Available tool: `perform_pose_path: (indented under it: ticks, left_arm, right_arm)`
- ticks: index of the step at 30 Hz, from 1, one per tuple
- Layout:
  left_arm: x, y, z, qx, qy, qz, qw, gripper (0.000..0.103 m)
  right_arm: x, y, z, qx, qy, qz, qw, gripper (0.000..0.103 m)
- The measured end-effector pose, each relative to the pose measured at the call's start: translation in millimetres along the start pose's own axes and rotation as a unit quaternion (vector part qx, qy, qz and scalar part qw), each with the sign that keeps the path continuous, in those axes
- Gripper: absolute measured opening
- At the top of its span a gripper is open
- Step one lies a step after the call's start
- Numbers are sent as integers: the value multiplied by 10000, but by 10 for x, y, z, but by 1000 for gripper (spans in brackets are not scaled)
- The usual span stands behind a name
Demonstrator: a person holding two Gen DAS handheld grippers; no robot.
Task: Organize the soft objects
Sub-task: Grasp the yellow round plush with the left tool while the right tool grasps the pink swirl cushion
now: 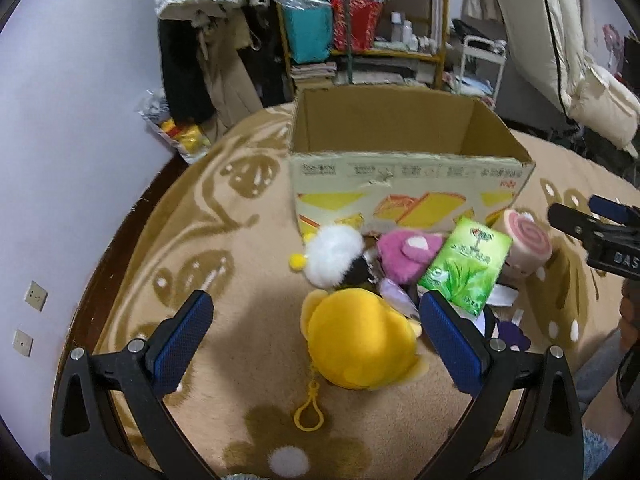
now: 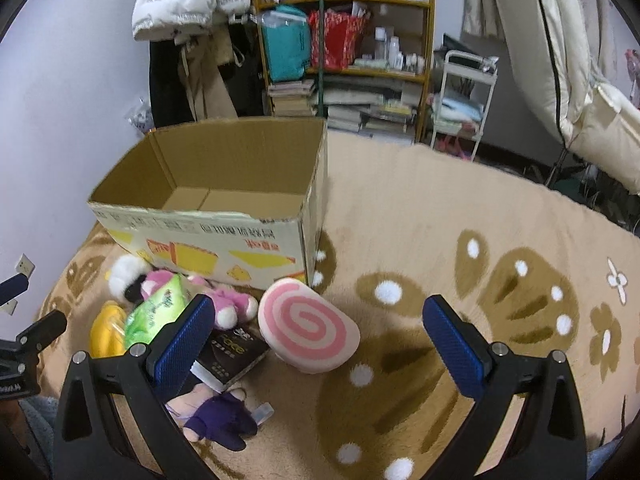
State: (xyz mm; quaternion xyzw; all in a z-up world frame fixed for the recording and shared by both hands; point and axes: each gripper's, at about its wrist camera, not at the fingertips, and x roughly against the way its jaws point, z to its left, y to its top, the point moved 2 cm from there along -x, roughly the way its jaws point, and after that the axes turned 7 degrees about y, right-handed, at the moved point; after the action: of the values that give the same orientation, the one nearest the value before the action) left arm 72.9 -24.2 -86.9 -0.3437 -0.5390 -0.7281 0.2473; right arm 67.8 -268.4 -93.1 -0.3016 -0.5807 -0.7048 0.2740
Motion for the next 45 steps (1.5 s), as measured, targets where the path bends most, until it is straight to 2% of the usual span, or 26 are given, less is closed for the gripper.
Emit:
perform_pose_path:
  ticks: [6, 13, 16, 29, 33, 34, 39, 45]
  left_arm:
    - [-231, -13, -57, -77, -166, 428, 9989, 102]
    - [-528, -76, -108, -86, -410, 1040, 9937, 102]
    - [-605, -110, -117, -106, -372, 1148, 9926, 102]
    - [-931, -169, -194, -224, -710, 1625, 9839, 102]
    - [-999, -169, -188, -242, -765, 1697, 9822, 102]
    - [-1008, -168, -189, -253, -764, 1699, 9822, 102]
    - [-1046, -185, -213, -208, -832, 1774, 9804, 102]
    - [-1197, -180, -231, -150, -912, 1896, 9775, 102]
  right_arm:
    - [-243, -7, -13, 63, -56, 375, 9993, 103]
    - [-483, -5, -82, 6, -94, 638, 9979, 103]
    - [-564, 0, -118, -37, -88, 714, 9974, 103]
    - [-772, -7, -144, -76, 162, 910, 9957, 103]
    - [-804, -19, -125, -130, 322, 1002, 9944, 98]
    - [-812, -25, -122, -126, 347, 1037, 9939, 93]
    - [-866, -57, -79, -148, 589, 1191, 9910, 82]
    - [-884, -82, -87, -145, 601, 1189, 9910, 74]
